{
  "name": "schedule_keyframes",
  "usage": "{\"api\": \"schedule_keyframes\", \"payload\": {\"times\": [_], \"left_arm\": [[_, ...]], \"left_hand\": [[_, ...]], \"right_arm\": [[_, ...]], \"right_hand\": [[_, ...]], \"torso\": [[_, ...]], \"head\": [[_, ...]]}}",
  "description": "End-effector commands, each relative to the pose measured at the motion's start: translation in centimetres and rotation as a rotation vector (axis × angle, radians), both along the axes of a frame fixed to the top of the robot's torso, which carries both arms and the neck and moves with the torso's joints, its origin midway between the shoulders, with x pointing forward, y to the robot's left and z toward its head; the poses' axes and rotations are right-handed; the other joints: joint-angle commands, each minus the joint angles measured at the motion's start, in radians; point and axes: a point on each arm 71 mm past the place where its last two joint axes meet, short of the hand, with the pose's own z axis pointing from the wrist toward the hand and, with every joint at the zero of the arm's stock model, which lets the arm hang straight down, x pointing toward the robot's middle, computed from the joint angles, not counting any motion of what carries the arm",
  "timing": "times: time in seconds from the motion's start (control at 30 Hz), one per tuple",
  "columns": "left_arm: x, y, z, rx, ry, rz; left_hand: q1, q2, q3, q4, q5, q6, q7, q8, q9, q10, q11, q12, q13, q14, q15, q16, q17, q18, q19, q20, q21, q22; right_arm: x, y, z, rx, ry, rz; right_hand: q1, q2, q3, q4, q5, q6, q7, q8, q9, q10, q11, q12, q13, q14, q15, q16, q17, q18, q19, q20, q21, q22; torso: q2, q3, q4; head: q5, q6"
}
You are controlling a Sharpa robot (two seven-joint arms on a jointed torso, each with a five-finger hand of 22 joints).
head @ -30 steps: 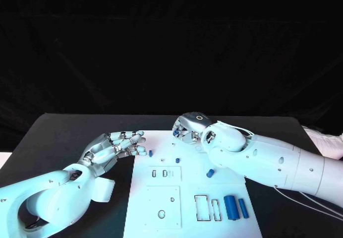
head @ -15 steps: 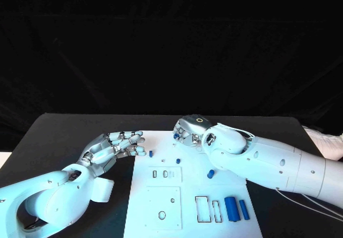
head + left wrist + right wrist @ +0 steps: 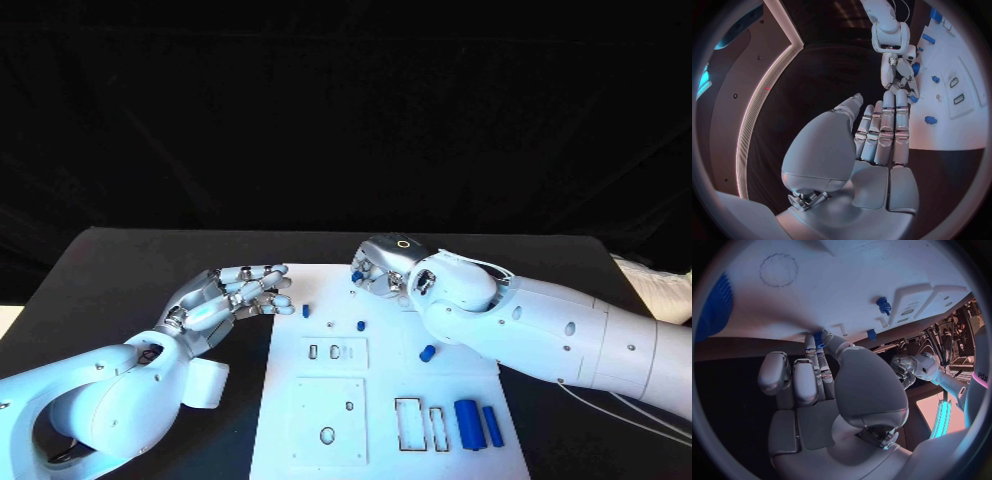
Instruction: Assemble the parts on the task board
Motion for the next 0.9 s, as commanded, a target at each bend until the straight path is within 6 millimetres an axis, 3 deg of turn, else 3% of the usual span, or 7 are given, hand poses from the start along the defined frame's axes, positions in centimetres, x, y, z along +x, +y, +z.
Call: {"api": "schedule_keyframes", "payload": {"times": [0.03,0.1,0.17,0.4,0.67,0.77,0.9], "left_arm": [[-0.1,-0.2,0.2,-0.008,-0.009,-0.019],[-0.1,-0.2,0.2,-0.007,-0.009,-0.019],[-0.1,-0.2,0.2,-0.007,-0.008,-0.018],[-0.1,-0.1,0.1,-0.006,-0.007,-0.017],[0.0,0.1,0.1,-0.003,-0.006,-0.011],[0.0,0.2,0.1,-0.002,-0.005,-0.01],[0.0,0.2,0.0,-0.001,-0.005,-0.009]], "left_hand": [[0.002,-0.003,0.005,0.001,-0.005,0.001,0.004,-0.006,-0.001,0.004,0.004,-0.003,-0.001,0.003,0.004,-0.005,0.001,0.006,-0.008,0.0,0.006,0.001],[0.001,-0.004,0.006,0.001,-0.005,0.001,0.005,-0.006,-0.001,0.003,0.004,-0.003,-0.001,0.002,0.004,-0.006,0.002,0.006,-0.008,0.0,0.007,0.002],[0.001,-0.004,0.006,0.001,-0.005,0.001,0.005,-0.006,-0.001,0.003,0.004,-0.003,-0.002,0.002,0.004,-0.006,0.002,0.006,-0.008,0.0,0.007,0.002],[0.0,-0.005,0.007,0.001,-0.005,0.0,0.005,-0.007,-0.001,0.003,0.005,-0.005,-0.002,0.001,0.005,-0.008,0.002,0.006,-0.01,0.0,0.008,0.003],[0.0,-0.005,0.007,0.001,-0.005,0.0,0.005,-0.007,-0.001,0.003,0.005,-0.005,-0.002,0.001,0.005,-0.008,0.002,0.006,-0.01,0.0,0.008,0.003],[0.0,-0.005,0.007,0.001,-0.005,0.0,0.005,-0.007,-0.001,0.003,0.005,-0.005,-0.002,0.001,0.005,-0.008,0.002,0.006,-0.01,0.0,0.008,0.003],[-0.001,-0.005,0.008,0.0,-0.005,0.0,0.006,-0.008,-0.001,0.003,0.005,-0.006,-0.002,0.0,0.005,-0.009,0.003,0.006,-0.011,0.0,0.009,0.003]], "right_arm": [[0.0,-0.2,-0.3,-0.019,0.003,-0.015],[0.1,-0.2,-0.3,-0.014,0.001,-0.015],[0.1,-0.2,-0.2,-0.008,-0.002,-0.014],[-0.4,-0.7,0.2,0.037,-0.008,-0.012],[-1.8,-5.2,1.8,0.156,0.044,-0.085],[-2.5,-8.0,2.1,0.206,0.108,-0.152],[-3.1,-10.3,2.0,0.235,0.172,-0.214]], "right_hand": [[-0.016,-0.035,-0.011,0.018,-0.008,-0.049,0.012,-0.008,0.0,-0.052,0.013,-0.007,-0.006,0.021,0.018,-0.002,-0.012,-0.012,-0.026,0.007,-0.021,-0.036],[-0.034,-0.067,-0.042,0.035,-0.009,-0.145,0.027,-0.004,-0.024,-0.129,0.029,-0.006,-0.006,0.003,0.033,-0.038,-0.069,0.0,-0.069,0.019,-0.062,-0.103],[-0.032,-0.078,-0.084,0.05,-0.009,-0.2,0.012,-0.005,-0.03,-0.188,0.032,-0.004,-0.005,-0.01,0.036,-0.072,-0.12,0.012,-0.102,0.026,-0.097,-0.156],[0.018,-0.059,-0.182,0.098,-0.001,-0.202,0.019,0.0,-0.025,-0.199,0.032,0.008,0.0,-0.005,0.036,-0.087,-0.131,0.015,-0.104,0.029,-0.12,-0.182],[0.054,-0.036,-0.174,0.114,0.052,-0.133,0.021,0.013,-0.019,0.018,0.001,0.101,0.034,0.036,0.014,0.014,0.027,-0.013,-0.007,0.013,-0.027,-0.032],[0.049,-0.057,-0.185,0.125,0.064,-0.123,0.002,0.012,-0.02,0.131,-0.025,0.157,0.073,0.046,-0.007,0.049,0.082,-0.021,0.02,-0.005,0.003,0.014],[0.018,-0.086,-0.246,0.157,0.146,-0.121,-0.019,0.013,-0.022,0.206,-0.049,0.325,0.244,0.056,-0.028,0.102,0.166,-0.033,0.059,-0.035,0.049,0.085]], "torso": [[0.0,-0.0011,0.0005],[0.001,-0.0012,0.0004],[0.0,-0.0014,0.0011],[0.0,-0.0006,0.0028],[-0.006,-0.0001,-0.0057],[-0.011,0.0006,-0.0112],[-0.015,0.0037,-0.0183]], "head": [[-0.001,0.002],[-0.001,0.002],[-0.002,0.003],[-0.008,0.005],[-0.013,0.006],[-0.016,0.004],[-0.014,0.003]]}}
